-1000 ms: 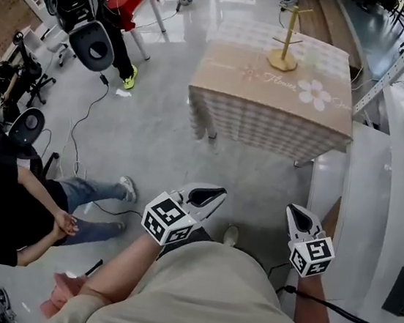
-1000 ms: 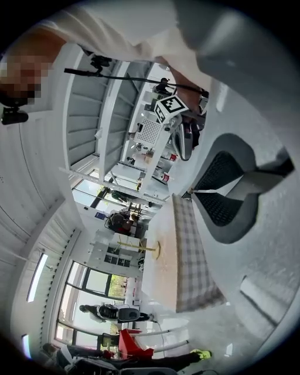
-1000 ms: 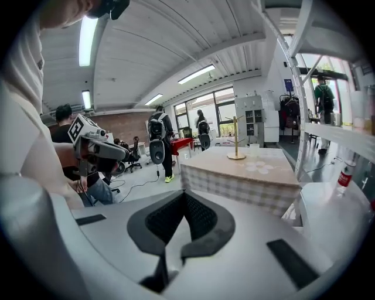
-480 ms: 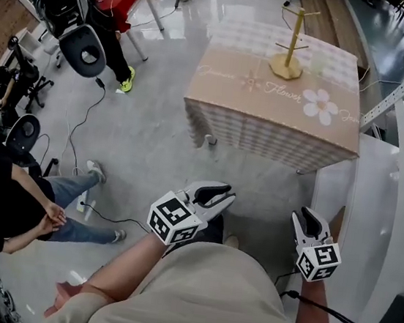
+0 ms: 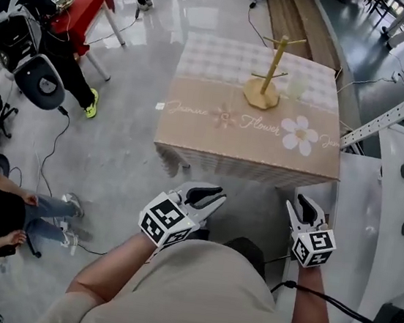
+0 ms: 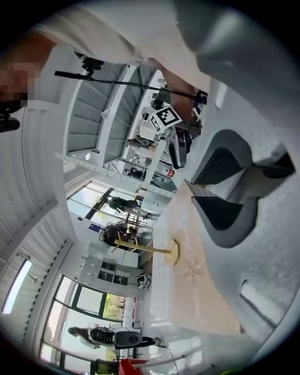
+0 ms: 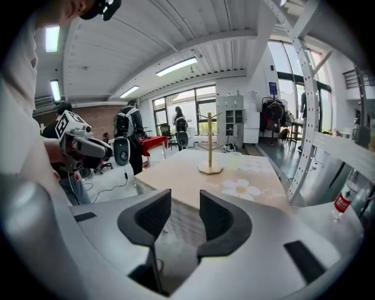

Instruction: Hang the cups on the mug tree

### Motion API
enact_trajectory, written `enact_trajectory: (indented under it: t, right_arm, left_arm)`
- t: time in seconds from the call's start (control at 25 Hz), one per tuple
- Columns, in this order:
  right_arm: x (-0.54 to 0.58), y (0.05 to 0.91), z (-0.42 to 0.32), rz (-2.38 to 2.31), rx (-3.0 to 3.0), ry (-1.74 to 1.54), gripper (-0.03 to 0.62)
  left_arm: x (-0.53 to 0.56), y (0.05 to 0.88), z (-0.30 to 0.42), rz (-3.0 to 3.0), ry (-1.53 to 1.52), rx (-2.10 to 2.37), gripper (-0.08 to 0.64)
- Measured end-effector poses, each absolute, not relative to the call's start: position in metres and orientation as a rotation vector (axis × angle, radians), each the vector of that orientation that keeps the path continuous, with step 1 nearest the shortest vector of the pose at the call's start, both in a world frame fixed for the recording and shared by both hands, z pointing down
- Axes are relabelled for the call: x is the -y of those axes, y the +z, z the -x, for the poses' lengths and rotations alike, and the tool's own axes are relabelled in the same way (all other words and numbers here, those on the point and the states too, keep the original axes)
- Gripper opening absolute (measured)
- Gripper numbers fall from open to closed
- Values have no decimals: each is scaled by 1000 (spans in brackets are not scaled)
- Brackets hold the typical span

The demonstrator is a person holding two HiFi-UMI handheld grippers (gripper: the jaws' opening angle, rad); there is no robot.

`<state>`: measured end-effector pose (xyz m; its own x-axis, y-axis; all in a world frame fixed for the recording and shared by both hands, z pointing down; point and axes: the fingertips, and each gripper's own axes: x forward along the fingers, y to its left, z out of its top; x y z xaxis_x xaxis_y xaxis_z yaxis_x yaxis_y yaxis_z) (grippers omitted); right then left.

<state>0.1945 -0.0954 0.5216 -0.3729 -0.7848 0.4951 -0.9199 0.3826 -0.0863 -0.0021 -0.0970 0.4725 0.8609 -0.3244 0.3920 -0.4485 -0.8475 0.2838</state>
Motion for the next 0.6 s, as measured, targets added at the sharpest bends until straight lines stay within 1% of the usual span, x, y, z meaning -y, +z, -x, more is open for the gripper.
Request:
enact_trajectory:
  t: [0.12,0.28,0.6]
  right_arm:
    - [138,526,-201,-1504,2241,488,169]
    - [198,534,-216,-1504,2229,494,183]
    - [342,568,-271,-1457,2256,504,237]
  left_arm:
    - [131,474,3,-2669,473,548,58]
    - [163,474,1,-2634,446,580,9]
    - [230,469,-29,-2545,438,726,8]
